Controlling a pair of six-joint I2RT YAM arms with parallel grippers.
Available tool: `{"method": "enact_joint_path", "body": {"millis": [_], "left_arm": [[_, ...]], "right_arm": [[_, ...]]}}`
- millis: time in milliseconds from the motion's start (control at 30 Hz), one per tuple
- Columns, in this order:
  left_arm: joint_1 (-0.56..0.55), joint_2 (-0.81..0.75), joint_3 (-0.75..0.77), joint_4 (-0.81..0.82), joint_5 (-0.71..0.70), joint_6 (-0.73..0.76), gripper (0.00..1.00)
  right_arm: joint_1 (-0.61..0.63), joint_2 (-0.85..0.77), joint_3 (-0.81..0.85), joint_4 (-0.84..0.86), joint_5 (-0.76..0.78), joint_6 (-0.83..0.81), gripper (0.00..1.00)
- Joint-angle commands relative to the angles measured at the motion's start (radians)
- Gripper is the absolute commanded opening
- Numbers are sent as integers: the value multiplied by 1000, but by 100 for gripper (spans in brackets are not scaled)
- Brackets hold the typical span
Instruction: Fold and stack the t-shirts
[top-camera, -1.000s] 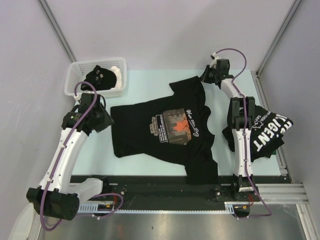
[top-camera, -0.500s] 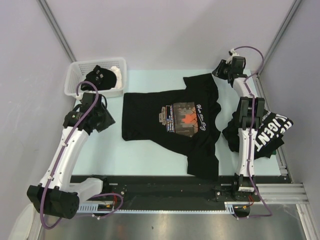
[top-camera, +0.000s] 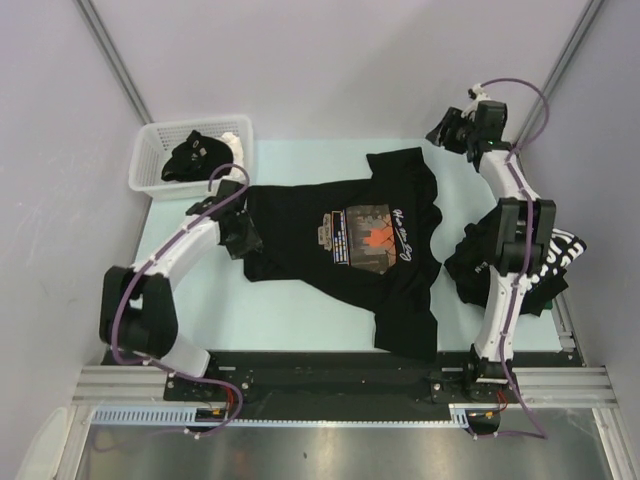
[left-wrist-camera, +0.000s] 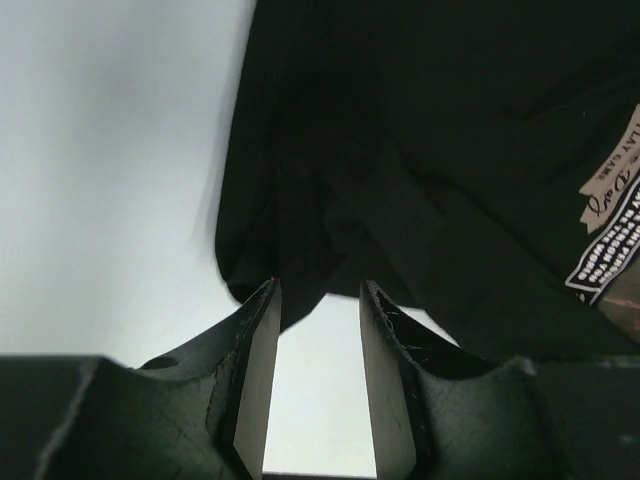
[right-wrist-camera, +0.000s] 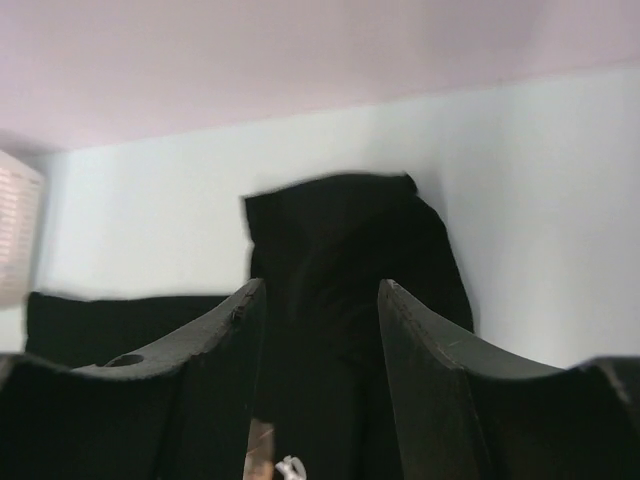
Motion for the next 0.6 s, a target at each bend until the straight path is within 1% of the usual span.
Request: {"method": "enact_joint_path", "body": {"millis": [0,133,233,400,567], "left_arm": [[-28,114,105,114,-11,48,42],[-29,182,154,115,-54,53,42],[-29,208,169,121,-72,67,43],[-29,257,221,45,-106,82,45],[-31,275,220,13,-111,71,45]], "right_arm": [[-9,-274,-95,68,-18,-6,54],[-41,-397,-249,84,-23,-6,54],[-55,-457,-312,90,-31,-15,54],[-57,-497,-346,61,-17,-37,55],[-57,-499,-350,56,-14,-32,55]]}}
